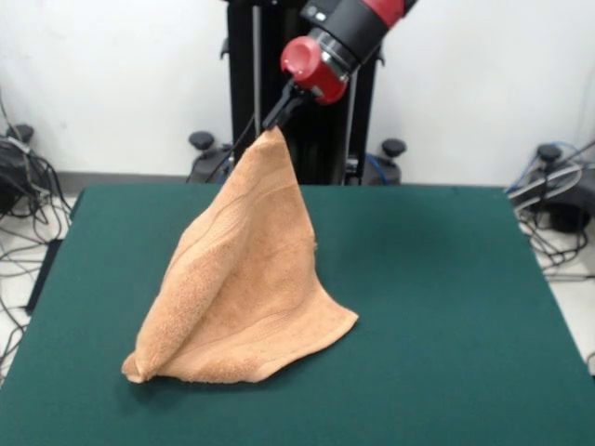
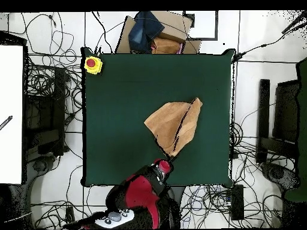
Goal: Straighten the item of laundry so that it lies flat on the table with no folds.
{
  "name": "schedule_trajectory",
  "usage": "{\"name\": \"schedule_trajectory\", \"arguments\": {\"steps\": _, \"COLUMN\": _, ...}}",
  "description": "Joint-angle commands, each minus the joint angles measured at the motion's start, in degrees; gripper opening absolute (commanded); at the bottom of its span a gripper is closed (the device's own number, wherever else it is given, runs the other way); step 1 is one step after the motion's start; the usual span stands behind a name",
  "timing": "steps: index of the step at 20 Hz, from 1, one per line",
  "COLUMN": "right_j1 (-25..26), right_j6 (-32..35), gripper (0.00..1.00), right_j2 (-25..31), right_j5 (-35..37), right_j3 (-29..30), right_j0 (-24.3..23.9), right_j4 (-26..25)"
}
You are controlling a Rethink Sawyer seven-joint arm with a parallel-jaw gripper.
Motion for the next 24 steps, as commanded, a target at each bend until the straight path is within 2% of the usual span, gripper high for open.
{"name": "schedule_trajectory", "arguments": {"steps": 1, "right_j1": 0.4, "right_j6": 20.0, "gripper": 0.00, "right_j2": 10.9, "right_j5": -2.2, "right_j3": 1.1, "right_j0": -2.6, "right_j4": -1.1}}
{"name": "schedule_trajectory", "arguments": {"steps": 9, "right_j1": 1.8, "right_j6": 19.0, "gripper": 0.00, "right_j2": 13.2, "right_j5": -1.9, "right_j3": 1.4, "right_j0": -4.6, "right_j4": -1.5}}
{"name": "schedule_trajectory", "arguments": {"steps": 17, "right_j1": 5.1, "right_j6": 18.0, "gripper": 0.00, "right_j2": 13.7, "right_j5": -2.5, "right_j3": 0.6, "right_j0": -4.5, "right_j4": 0.0}}
{"name": "schedule_trajectory", "arguments": {"steps": 24, "right_j1": 6.0, "right_j6": 18.2, "gripper": 0.00, "right_j2": 13.9, "right_j5": -3.2, "right_j3": 0.9, "right_j0": -5.3, "right_j4": -1.2}}
